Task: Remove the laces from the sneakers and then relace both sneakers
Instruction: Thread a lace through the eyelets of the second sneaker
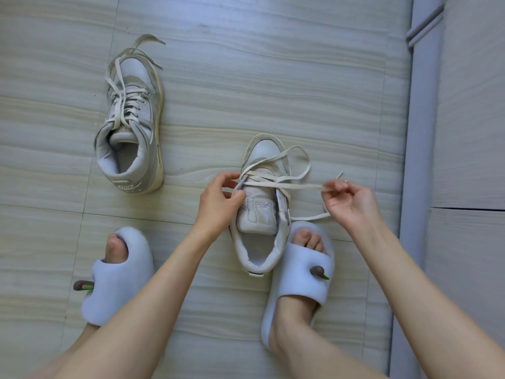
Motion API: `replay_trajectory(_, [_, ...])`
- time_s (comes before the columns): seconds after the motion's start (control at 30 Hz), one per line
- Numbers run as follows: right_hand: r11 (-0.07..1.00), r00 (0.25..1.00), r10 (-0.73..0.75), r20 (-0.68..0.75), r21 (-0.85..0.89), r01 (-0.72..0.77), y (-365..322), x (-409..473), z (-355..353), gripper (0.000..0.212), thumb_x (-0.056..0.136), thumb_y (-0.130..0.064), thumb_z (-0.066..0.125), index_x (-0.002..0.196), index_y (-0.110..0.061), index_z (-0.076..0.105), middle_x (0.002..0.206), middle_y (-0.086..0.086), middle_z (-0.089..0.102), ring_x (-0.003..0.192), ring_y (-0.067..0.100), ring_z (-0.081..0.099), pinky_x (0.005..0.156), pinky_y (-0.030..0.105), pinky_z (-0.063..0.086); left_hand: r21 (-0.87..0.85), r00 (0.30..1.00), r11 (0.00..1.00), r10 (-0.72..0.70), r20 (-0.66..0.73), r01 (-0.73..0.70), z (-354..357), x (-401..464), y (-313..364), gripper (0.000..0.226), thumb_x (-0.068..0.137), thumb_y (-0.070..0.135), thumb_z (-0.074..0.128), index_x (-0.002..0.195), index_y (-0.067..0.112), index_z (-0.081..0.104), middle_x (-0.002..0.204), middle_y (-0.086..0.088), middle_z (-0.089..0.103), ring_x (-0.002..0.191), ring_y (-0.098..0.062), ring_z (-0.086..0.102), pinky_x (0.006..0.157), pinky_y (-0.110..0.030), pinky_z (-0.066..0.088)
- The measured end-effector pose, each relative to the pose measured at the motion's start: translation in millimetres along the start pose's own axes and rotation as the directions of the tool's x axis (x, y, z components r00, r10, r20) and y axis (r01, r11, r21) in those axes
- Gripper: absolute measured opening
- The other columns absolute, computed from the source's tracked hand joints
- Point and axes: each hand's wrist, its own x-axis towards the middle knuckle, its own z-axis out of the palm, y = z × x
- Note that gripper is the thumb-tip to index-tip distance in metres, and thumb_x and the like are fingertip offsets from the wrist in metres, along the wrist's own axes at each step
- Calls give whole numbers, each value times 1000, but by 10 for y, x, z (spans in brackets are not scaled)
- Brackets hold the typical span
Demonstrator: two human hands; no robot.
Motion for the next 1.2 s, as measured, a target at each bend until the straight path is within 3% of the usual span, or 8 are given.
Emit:
replay_trajectory(0.07, [904, 983, -183, -23, -397, 159, -65, 58, -78, 33, 96, -4, 27, 66, -16, 33, 42, -5, 31, 35, 8, 28, 41, 20, 30, 26, 999, 1000, 9, -49, -8, -26, 8, -25, 29, 82, 12, 56, 105, 29, 59, 90, 16, 59, 73, 1, 56, 62, -15, 43])
replay_trajectory(0.13, [344, 878, -440, 187, -869, 357, -141, 117, -237, 32, 96, -9, 36, 66, -19, 36, 50, -7, 34, 43, 6, 29, 47, 20, 27, 29, 996, 1000, 12, -91, -9, -83, 29, -59, 28, 82, 12, 55, 103, 29, 60, 92, 13, 62, 75, -1, 57, 65, -17, 44])
replay_trajectory(0.2, [-315, 788, -352, 505, -857, 408, -212, 162, -421, 32, 95, -22, 48, 64, -24, 42, 58, -10, 42, 52, 4, 39, 53, 16, 31, 27, 993, 1000, 6, -121, -3, -156, 69, -90, 27, 81, 11, 54, 102, 28, 60, 95, 10, 64, 76, -7, 59, 69, -22, 47])
replay_trajectory(0.3, [-710, 786, -117, 607, -605, 361, -300, 233, -676, 30, 91, -37, 57, 71, -17, 63, 67, -2, 48, 69, 17, 44, 66, 29, 31, 35, 989, 999, -5, -145, 10, -255, 135, -111, 26, 81, 10, 54, 104, 22, 60, 95, 4, 64, 80, -16, 58, 79, -33, 49])
replay_trajectory(0.53, [-707, 830, -315, 460, -697, 119, -425, 144, -734, 36, 87, -48, 56, 81, -18, 74, 82, -2, 47, 101, 27, 50, 83, 38, 31, -4, 989, 1000, 17, -147, -18, -288, 145, -104, 30, 81, 4, 52, 103, 25, 58, 91, 12, 59, 72, -8, 55, 68, -25, 46])
replay_trajectory(0.8, [-531, 639, 32, 769, -529, 663, 467, -83, 318, 32, 92, -30, 57, 117, -11, 62, 116, 9, 59, 113, 26, 50, 97, 31, 32, 70, 983, 993, 101, -153, -91, -275, 123, -132, 28, 79, 6, 52, 98, 27, 50, 92, 12, 55, 80, -18, 55, 73, -34, 48])
replay_trajectory(0.97, [-652, 630, 123, 766, -417, 634, 796, -50, 670, 24, 92, -32, 55, 103, -12, 62, 109, 7, 56, 109, 24, 50, 89, 36, 35, 42, 985, 996, 86, -149, -81, -270, 119, -156, 26, 78, 5, 53, 96, 22, 49, 91, 14, 56, 83, -17, 54, 79, -42, 49])
replay_trajectory(1.2, [-585, 705, 98, 703, -532, 612, 695, -67, 543, 13, 95, -18, 49, 90, -6, 55, 99, 11, 53, 98, 28, 49, 85, 30, 36, 76, 974, 994, 89, -207, -75, -210, 105, -169, 21, 78, 10, 55, 83, 29, 48, 84, 15, 57, 74, -14, 55, 70, -32, 45])
